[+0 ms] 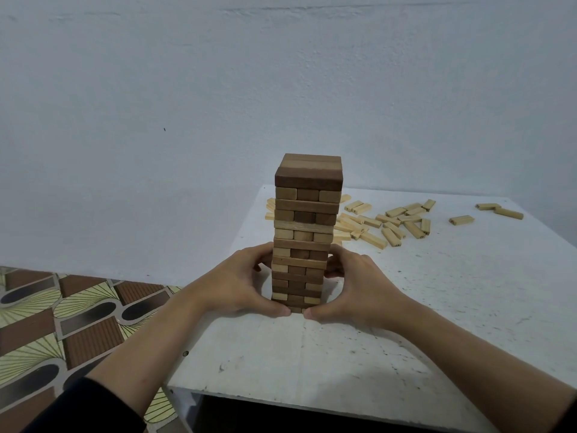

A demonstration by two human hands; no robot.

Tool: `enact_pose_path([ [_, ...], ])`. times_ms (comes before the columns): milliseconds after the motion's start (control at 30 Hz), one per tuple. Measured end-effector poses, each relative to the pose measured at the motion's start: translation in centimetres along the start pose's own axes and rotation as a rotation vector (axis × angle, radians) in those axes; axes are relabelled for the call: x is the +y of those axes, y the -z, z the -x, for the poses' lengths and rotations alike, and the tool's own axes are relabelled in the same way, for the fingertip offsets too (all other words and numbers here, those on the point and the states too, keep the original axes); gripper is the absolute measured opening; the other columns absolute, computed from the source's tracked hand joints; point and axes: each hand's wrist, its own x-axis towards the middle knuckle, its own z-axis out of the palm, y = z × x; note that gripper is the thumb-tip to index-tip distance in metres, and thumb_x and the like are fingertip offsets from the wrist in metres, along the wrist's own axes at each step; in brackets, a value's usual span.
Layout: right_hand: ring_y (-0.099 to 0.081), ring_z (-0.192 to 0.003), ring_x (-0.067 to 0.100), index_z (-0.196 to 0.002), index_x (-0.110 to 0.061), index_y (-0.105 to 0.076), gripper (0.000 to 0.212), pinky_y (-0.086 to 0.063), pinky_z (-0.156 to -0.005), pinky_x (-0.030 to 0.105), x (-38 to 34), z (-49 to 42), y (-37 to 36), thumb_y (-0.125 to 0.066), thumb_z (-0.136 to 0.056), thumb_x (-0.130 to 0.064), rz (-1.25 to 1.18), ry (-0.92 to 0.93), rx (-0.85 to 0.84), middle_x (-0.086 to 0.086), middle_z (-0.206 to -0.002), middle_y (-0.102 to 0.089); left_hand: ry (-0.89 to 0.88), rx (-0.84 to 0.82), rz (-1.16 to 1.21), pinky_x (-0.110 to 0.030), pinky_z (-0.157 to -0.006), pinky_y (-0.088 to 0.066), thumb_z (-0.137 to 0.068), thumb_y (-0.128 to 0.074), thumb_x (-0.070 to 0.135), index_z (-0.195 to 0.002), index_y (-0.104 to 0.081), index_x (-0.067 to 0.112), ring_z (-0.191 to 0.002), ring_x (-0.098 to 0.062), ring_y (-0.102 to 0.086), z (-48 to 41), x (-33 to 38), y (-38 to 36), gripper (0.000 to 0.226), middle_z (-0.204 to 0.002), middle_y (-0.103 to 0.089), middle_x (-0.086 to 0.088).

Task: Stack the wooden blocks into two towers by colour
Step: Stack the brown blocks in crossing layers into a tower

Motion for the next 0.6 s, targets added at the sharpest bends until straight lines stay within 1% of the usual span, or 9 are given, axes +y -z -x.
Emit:
enact_pose_path([
  [100, -0.06, -0.107, 0.001, -0.125, -0.043, -0.045, 0.084, -0.043, -0.085, 0.011, 0.07, -0.07, 0.03, -0.096, -0.058, -0.039, 0.005, 0.002, 0.0, -0.023, -0.113, -0.065, -0.002, 0.006, -0.001, -0.03, -0.098, -0.054, -0.064, -0.096, 0.003, -0.122, -0.065, 0.029, -0.115, -0.015, -0.064, -0.06, 0.03, 0.0, 0.071, -0.117, -0.072, 0.004],
  [233, -0.06, -0.109, 0.002, -0.131, -0.037, -0.047, 0.088, -0.046, -0.091, 0.016, 0.09, -0.16, 0.01, -0.096, -0.058, -0.038, 0.012, 0.0, -0.005, -0.02, -0.117, -0.065, -0.005, -0.005, 0.032, -0.03, -0.096, -0.054, -0.064, -0.095, 0.0, -0.123, -0.065, 0.024, -0.116, -0.018, -0.065, -0.12, 0.08, -0.03, 0.071, -0.117, -0.073, 0.001],
  [300, -0.06, -0.109, 0.003, -0.134, -0.035, -0.048, 0.09, -0.047, -0.093, 0.017, 0.05, -0.19, 0.02, -0.096, -0.058, -0.038, 0.012, -0.001, -0.005, -0.02, -0.118, -0.065, -0.014, -0.007, 0.031, -0.025, -0.092, -0.054, -0.063, -0.094, -0.002, -0.122, -0.065, 0.024, -0.114, -0.015, -0.066, -0.15, 0.21, -0.04, 0.07, -0.115, -0.073, 0.002],
  [367, -0.06, -0.111, 0.005, -0.136, -0.033, -0.049, 0.092, -0.048, -0.098, 0.023, 0.04, -0.2, 0.06, -0.096, -0.058, -0.038, 0.011, -0.001, -0.007, -0.018, -0.12, -0.065, -0.015, -0.01, 0.03, -0.016, -0.087, -0.051, -0.064, -0.093, -0.006, -0.12, -0.065, 0.024, -0.11, -0.009, -0.066, -0.1, 0.41, -0.07, 0.07, -0.114, -0.073, 0.005],
  [400, -0.06, -0.112, 0.005, -0.136, -0.033, -0.049, 0.092, -0.048, -0.099, 0.024, 0.03, -0.21, 0.06, -0.096, -0.058, -0.038, 0.014, 0.003, -0.006, -0.018, -0.12, -0.065, -0.02, -0.011, 0.028, -0.014, -0.085, -0.051, -0.064, -0.092, -0.006, -0.12, -0.064, 0.024, -0.11, -0.008, -0.066, -0.09, 0.42, -0.05, 0.069, -0.114, -0.073, 0.006],
  [500, -0.06, -0.109, 0.002, -0.134, -0.034, -0.049, 0.09, -0.047, -0.094, 0.018, 0.11, -0.29, 0.03, -0.095, -0.057, -0.039, 0.016, 0.014, 0.008, -0.022, -0.116, -0.065, -0.027, -0.006, 0.003, -0.014, -0.086, -0.05, -0.065, -0.093, -0.002, -0.12, -0.064, 0.028, -0.111, -0.009, -0.065, -0.14, 0.45, 0.02, 0.069, -0.114, -0.073, 0.009],
  [600, -0.06, -0.105, -0.001, -0.132, -0.036, -0.049, 0.089, -0.043, -0.086, 0.01, 0.19, -0.48, -0.05, -0.095, -0.057, -0.039, 0.011, 0.016, 0.017, -0.025, -0.11, -0.064, -0.019, -0.001, -0.028, -0.01, -0.086, -0.049, -0.066, -0.094, 0.002, -0.12, -0.063, 0.033, -0.112, -0.006, -0.063, -0.31, 0.38, 0.21, 0.07, -0.113, -0.072, 0.016],
])
